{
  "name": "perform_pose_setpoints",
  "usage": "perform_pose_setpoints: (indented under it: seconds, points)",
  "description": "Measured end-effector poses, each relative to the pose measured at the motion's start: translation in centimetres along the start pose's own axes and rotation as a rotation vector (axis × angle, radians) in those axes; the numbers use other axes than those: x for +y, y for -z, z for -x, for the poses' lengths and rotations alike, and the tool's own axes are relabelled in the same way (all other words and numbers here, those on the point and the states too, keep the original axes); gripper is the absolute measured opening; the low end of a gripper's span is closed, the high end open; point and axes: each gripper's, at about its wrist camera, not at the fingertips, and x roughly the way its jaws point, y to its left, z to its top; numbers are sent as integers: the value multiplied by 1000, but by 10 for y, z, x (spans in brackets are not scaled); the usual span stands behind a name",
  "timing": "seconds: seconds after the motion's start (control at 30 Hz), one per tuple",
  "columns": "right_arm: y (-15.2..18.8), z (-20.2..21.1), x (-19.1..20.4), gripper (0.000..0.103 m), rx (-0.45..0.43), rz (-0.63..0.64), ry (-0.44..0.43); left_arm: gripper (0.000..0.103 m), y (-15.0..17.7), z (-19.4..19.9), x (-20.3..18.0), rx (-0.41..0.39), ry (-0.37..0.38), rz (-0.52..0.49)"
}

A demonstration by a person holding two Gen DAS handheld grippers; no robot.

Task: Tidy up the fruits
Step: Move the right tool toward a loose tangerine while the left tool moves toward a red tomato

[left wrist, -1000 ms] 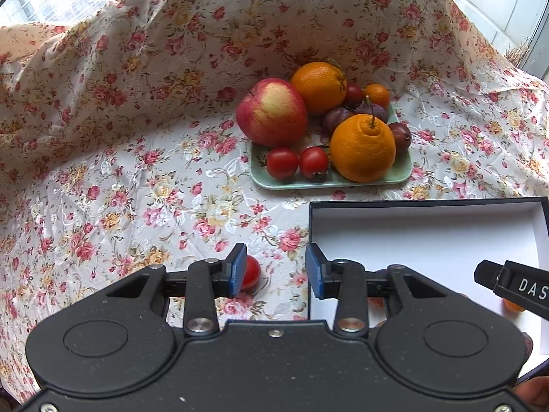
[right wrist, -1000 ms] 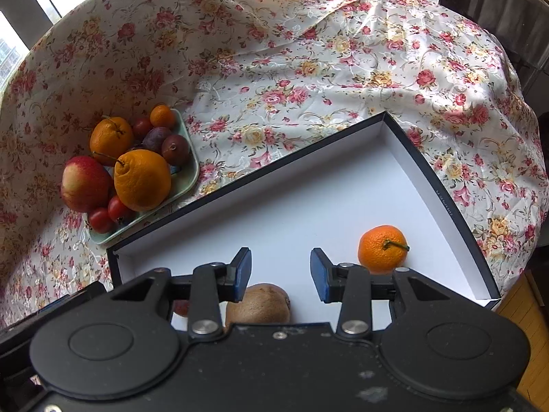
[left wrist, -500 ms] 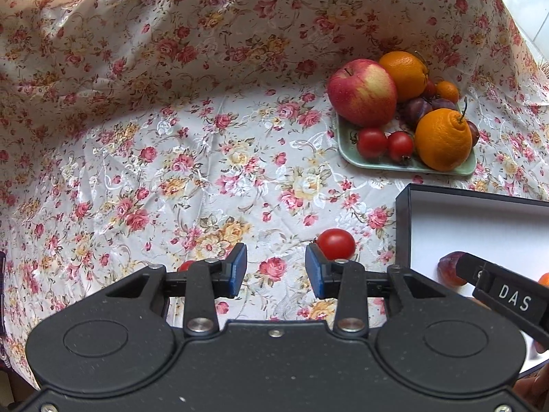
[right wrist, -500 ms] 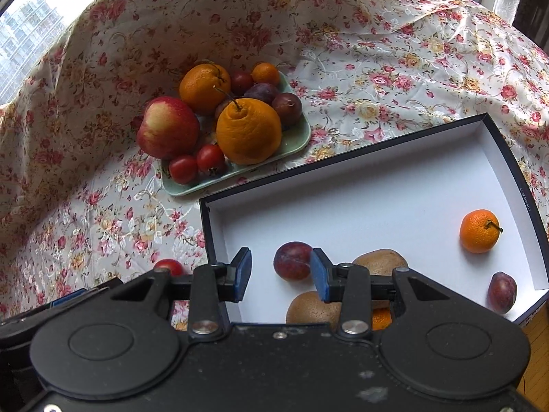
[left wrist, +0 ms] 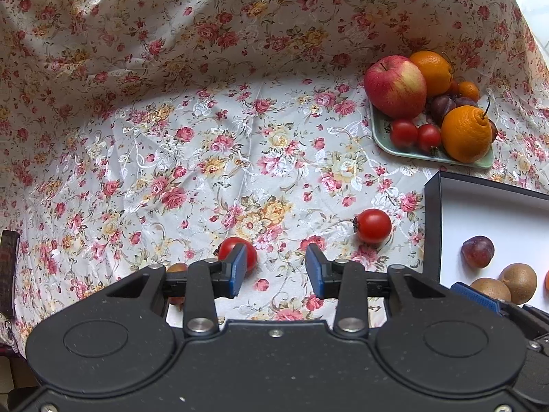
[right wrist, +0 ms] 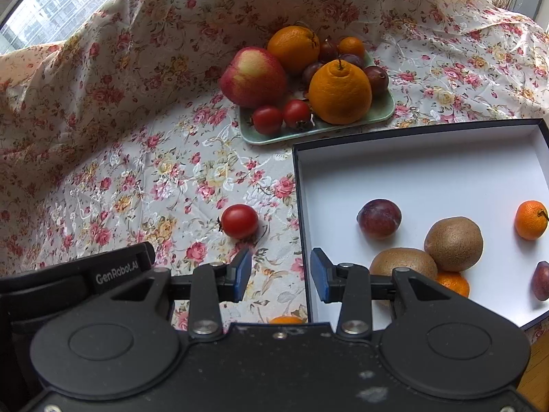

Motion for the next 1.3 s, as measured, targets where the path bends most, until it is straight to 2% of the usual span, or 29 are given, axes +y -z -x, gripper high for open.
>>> perform_pose_setpoints:
  seconds: [0.13, 0.47, 0.67, 0.77, 0.93, 1.3]
  points:
    - [10, -3, 8, 41, 41, 30, -18, 48, 4, 5, 12, -3, -1, 16]
    - [43, -8, 21, 41, 110, 142, -4, 48, 11, 13, 48, -37, -61, 41]
    - [59, -13, 20, 40, 198, 194, -48, 47, 22, -11, 69, 91, 9, 80]
    - [62, -17, 22, 40, 202, 233, -21, 47, 25, -14, 71, 114, 42, 87]
    - [68, -31, 28, 41, 227, 280, 34, 48, 25, -8, 69, 92, 48, 65]
    - [71, -53, 34, 40, 204, 277, 123, 48, 21, -2, 72, 70, 51, 71]
